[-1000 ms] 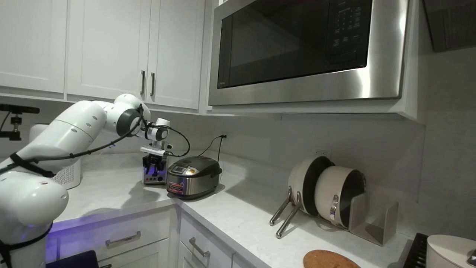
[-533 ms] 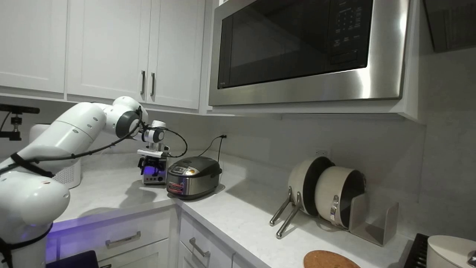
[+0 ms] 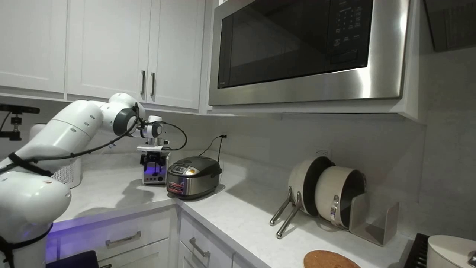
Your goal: Press down the lever on the toaster
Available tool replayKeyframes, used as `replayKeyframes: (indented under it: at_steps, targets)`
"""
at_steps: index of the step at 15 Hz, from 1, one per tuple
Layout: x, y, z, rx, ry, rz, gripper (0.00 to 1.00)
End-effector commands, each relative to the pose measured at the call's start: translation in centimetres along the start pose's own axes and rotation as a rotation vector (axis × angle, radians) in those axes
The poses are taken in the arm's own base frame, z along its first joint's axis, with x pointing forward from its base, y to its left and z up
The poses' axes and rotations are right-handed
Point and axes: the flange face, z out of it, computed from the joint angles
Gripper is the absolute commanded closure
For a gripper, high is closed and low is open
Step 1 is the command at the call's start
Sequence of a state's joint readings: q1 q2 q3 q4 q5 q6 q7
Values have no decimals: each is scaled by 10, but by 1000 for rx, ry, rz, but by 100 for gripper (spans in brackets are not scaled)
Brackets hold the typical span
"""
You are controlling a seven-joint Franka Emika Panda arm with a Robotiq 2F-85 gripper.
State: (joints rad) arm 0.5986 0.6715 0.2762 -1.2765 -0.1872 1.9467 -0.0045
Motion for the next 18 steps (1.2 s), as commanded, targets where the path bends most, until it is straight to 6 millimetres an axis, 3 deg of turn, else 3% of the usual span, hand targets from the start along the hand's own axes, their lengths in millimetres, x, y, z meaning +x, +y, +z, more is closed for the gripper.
replayKeyframes:
  at_steps: [1, 11, 18]
  targets:
    - [-9, -2, -31, -69, -4, 41, 0]
    - [-50, -3, -112, -158, -27, 144, 0]
    - [-105, -18, -166, -180, -55, 381, 0]
